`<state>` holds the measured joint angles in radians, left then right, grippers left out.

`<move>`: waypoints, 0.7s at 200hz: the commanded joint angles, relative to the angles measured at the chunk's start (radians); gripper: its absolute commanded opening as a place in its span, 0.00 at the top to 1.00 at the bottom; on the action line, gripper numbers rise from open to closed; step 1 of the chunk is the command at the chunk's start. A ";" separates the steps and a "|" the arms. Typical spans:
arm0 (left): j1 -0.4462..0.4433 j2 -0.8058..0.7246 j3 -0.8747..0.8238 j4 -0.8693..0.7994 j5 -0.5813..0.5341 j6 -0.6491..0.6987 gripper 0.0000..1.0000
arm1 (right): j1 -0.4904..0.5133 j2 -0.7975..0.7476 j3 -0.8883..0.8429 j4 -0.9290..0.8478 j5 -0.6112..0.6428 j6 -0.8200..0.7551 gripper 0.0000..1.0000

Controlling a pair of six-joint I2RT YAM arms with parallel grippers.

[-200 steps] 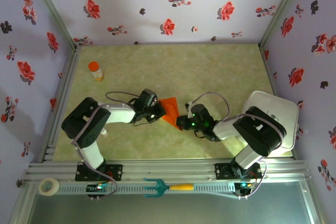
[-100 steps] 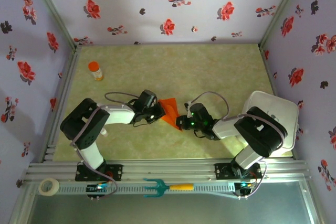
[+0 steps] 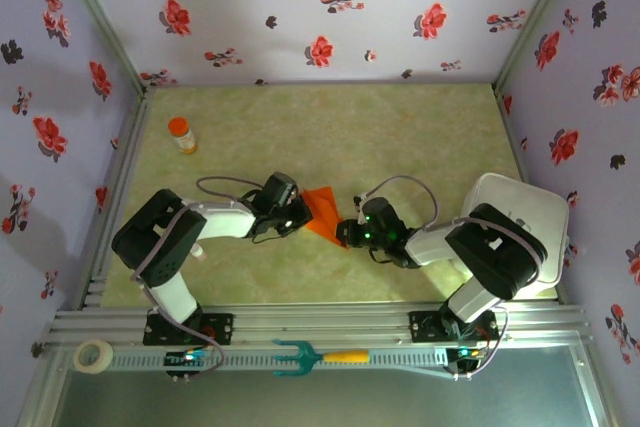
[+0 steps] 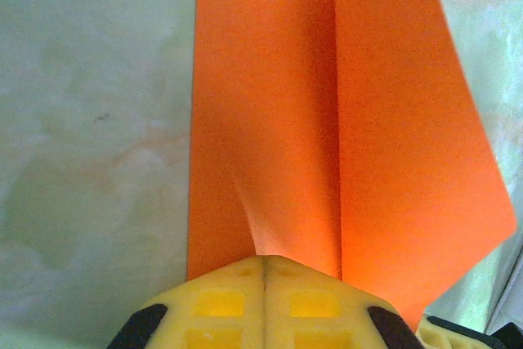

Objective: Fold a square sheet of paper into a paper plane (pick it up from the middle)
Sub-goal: Fourth fold the wing at the center of the table.

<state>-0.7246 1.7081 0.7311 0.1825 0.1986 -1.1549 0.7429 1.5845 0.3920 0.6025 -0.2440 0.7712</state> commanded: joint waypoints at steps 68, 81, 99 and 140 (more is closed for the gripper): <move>-0.002 -0.048 -0.012 -0.028 -0.045 0.023 0.99 | -0.004 0.043 -0.021 0.041 -0.012 0.035 0.96; -0.002 -0.065 -0.012 -0.022 -0.049 0.039 0.99 | -0.006 0.046 -0.021 0.049 -0.022 0.039 0.96; -0.003 -0.087 -0.020 0.019 -0.042 0.064 0.99 | -0.012 0.052 -0.022 0.062 -0.034 0.044 0.96; -0.005 -0.050 -0.025 0.159 0.054 0.087 1.00 | -0.030 0.065 -0.035 0.108 -0.059 0.072 0.97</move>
<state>-0.7246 1.6386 0.7170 0.2420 0.1951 -1.1080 0.7235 1.6146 0.3737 0.6888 -0.2867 0.8158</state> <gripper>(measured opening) 0.060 0.060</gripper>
